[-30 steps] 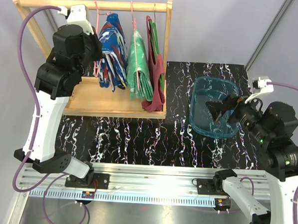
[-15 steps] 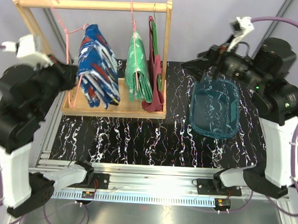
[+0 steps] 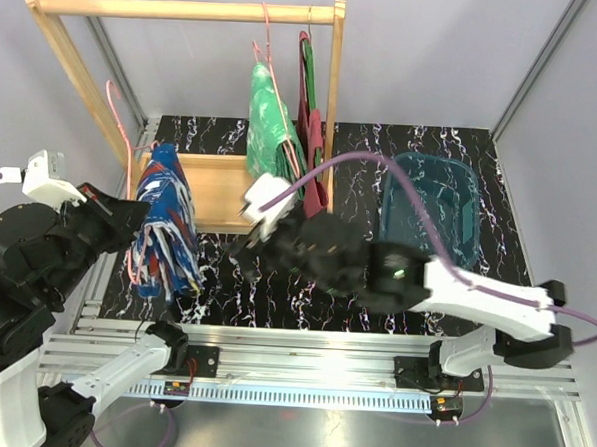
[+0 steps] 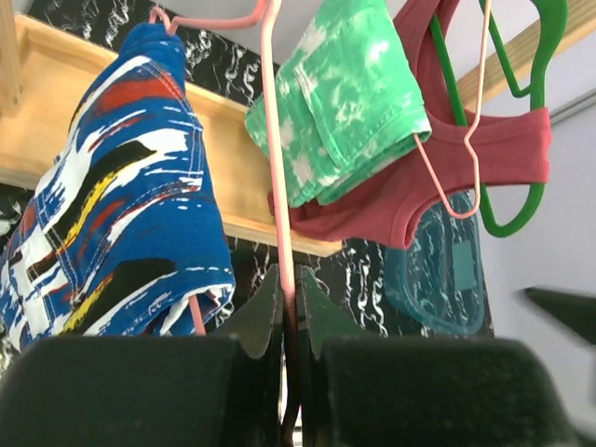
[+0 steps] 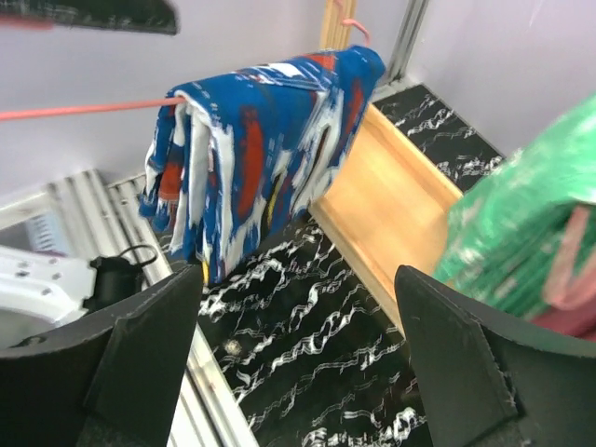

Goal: Remove the trousers from the hanger

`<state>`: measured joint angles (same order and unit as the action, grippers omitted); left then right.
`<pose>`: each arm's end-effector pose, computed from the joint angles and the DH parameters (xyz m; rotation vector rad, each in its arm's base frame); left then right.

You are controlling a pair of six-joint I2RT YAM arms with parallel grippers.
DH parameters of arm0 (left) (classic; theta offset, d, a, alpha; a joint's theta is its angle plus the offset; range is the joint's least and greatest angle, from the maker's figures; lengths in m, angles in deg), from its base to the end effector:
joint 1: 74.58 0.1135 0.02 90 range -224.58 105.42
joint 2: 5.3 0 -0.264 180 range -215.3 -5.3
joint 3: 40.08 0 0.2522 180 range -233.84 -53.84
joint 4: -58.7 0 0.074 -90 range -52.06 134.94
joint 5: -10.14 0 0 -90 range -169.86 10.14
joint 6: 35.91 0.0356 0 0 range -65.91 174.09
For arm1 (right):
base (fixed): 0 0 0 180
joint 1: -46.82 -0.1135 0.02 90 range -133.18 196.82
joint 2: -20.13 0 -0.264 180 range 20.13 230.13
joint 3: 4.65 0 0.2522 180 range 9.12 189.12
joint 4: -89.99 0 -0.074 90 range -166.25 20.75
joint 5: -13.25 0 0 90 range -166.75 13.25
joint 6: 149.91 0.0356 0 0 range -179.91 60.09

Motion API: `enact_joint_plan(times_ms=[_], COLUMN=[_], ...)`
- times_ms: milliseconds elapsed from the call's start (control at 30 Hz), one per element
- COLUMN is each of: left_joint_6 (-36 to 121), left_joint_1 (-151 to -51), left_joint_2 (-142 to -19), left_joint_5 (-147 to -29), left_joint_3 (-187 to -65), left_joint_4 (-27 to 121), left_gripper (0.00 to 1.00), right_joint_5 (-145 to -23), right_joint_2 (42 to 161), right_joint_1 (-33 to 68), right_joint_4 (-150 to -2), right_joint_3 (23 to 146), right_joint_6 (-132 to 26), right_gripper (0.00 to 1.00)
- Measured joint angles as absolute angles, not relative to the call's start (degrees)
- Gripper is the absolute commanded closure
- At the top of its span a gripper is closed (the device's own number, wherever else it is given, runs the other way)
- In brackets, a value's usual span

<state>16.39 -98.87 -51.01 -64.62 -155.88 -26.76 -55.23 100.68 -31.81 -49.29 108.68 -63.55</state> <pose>0.0276 -0.0022 0.5109 -0.4035 1.8161 -0.5142 0.0709 0.2864 0.4957 -0.9172 1.4825 0.6517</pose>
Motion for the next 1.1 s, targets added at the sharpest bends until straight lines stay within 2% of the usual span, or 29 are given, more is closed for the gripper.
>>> enact_joint_plan(times_ms=[133, 400, 733, 1100], left_joint_6=[14.54, 10.71, 8.07, 7.1], left_joint_1=[-98.87, -98.07, -93.48, -92.36], left_joint_2=[-50.27, -47.01, -47.08, -47.19], left_joint_5=[-66.23, -69.82, -73.08, -72.59], left_joint_3=[-155.64, -154.68, -154.75, -155.97], left_joint_4=[-27.38, -24.27, -21.45, -21.08], left_gripper=[1.0, 1.0, 1.0, 1.0], right_joint_5=[-47.08, -40.59, -37.24, -40.24], right_joint_2=[106.12, 115.1, 120.07, 121.68], right_joint_1=[-37.28, -38.0, -37.8, -35.61], right_joint_4=[-63.02, -79.08, -89.16, -94.3], right_joint_3=[101.76, 98.5, 99.02, 100.75], right_joint_6=[-67.61, -70.93, -75.87, -73.67], right_gripper=[0.09, 0.08, 0.09, 0.1])
